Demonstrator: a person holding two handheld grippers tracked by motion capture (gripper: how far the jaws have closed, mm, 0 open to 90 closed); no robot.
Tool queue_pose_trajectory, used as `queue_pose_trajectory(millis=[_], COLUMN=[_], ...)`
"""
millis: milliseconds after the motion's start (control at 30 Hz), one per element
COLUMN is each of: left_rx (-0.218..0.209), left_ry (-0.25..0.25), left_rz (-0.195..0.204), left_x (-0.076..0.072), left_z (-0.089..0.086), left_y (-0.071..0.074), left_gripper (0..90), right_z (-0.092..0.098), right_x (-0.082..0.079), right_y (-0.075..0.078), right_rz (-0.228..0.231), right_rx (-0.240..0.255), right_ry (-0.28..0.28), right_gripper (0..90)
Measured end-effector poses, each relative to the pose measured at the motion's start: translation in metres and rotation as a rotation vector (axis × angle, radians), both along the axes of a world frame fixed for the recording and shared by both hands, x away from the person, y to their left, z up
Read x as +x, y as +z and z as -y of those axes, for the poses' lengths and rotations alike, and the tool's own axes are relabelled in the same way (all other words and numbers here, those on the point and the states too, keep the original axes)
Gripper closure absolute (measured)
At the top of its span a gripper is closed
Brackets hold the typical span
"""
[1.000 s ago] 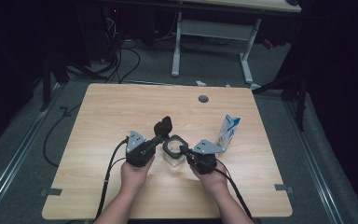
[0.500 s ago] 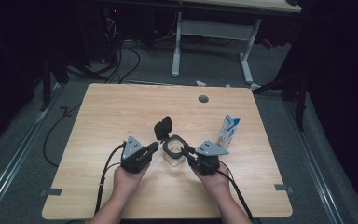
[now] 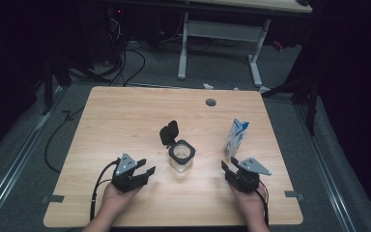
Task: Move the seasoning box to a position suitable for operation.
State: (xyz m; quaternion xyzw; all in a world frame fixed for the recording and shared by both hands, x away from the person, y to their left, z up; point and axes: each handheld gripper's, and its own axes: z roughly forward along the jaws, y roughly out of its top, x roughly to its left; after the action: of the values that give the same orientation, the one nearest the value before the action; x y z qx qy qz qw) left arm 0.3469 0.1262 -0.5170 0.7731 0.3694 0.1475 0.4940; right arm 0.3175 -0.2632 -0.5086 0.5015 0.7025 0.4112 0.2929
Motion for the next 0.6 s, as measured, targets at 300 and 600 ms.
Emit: queue_pose_trajectory(millis=[300, 600], left_rx=[0.079, 0.056], left_ry=[-0.001, 0.039], left_rz=[0.071, 0.059], left_x=[-0.003, -0.006], left_z=[0.004, -0.004], left_y=[-0.002, 0.001], left_gripper=[47.5, 47.3], right_z=[0.013, 0.003], right_x=[0.012, 0.034], right_y=[0.010, 0.024], right_rz=[0.036, 0.041], right_rx=[0.013, -0.022], right_ry=[-0.112, -0.153], right_gripper=[41.7, 29.0])
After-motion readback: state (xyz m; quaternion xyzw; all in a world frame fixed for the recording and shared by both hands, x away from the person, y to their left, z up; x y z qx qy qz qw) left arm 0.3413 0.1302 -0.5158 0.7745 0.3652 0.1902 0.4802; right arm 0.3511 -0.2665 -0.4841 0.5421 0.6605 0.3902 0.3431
